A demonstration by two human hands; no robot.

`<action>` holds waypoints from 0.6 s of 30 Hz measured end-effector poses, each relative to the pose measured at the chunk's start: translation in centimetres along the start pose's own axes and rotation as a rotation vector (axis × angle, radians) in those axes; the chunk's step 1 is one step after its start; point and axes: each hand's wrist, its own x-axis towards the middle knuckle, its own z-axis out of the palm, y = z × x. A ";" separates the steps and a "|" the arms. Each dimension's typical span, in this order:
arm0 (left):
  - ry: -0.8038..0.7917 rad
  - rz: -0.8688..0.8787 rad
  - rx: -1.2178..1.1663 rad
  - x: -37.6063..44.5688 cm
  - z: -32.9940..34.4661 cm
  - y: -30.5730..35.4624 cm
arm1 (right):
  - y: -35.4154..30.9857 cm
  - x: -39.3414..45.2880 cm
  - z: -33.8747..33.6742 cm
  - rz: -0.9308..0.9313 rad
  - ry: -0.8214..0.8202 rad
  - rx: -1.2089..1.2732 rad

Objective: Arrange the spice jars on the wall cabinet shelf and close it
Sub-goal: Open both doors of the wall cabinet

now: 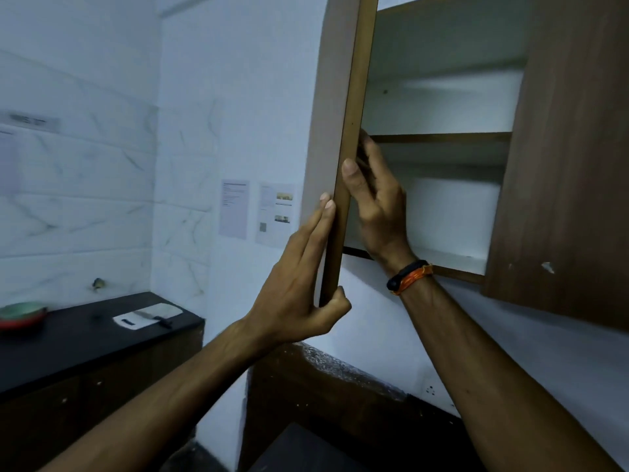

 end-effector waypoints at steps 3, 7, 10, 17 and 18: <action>0.035 0.007 0.040 -0.7 -2.4 -0.6 | -0.4 0.1 3.5 0.009 -0.082 0.115; 0.054 -0.004 0.136 -1.8 -5.9 -2.1 | -0.6 -0.1 8.2 -0.006 -0.081 0.123; 0.084 -0.078 0.240 -2.8 -8.3 -3.1 | -0.9 -0.1 11.5 0.009 -0.076 0.130; 0.157 -0.219 0.402 -3.2 -11.9 -5.6 | -1.7 0.8 17.3 -0.015 -0.128 -0.010; 0.143 -0.235 0.437 -3.1 -12.0 -5.9 | -1.6 0.9 17.8 -0.024 -0.142 -0.031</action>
